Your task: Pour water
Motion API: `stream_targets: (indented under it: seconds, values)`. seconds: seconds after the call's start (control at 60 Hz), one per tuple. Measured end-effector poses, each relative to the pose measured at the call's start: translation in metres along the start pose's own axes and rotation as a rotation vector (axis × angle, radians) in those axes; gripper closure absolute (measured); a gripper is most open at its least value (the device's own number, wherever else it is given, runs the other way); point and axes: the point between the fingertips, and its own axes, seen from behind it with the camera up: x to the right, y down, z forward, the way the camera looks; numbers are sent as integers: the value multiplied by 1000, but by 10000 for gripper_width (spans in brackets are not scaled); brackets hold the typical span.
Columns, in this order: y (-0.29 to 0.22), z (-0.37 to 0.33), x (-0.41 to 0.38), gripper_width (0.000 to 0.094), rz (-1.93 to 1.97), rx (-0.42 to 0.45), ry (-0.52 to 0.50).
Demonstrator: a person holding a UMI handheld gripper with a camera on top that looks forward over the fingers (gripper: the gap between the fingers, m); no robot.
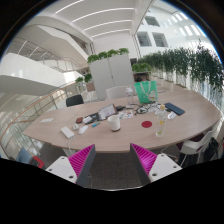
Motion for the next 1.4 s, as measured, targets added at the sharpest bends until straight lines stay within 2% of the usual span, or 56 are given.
stream_targets:
  seconds: [0.183,0.35,0.483,0.633,0.767,0.833,0.883,0.9,0.917,0.933,1.017,1.083,1.233,1.317,1.4]
  values:
    - [11,28,21,175,-34,15,20]
    - [-16,91,121,171,-123,194,124]
    - [-23,172,211,173,-114,254,182]
    - [-24,257,289,174,-83,265,244]
    - [-19,309,322,173,-73,253,260]
    - [-26,330,331,174,-74,281,262]
    - [-29,343,337,235,-78,296,269]
    - [-29,348,337,278,-79,295,266]
    - [-28,353,336,363,-78,292,256]
    - [-26,357,336,398,-75,286,255]
    - [-31,359,344,400,-102,336,323]
    - [-32,362,344,446,-107,344,358]
    - [-33,366,343,580,-53,206,401]
    - [-66,357,323,606,-136,206,404]
    - [-133,340,289,606,-297,222,422]
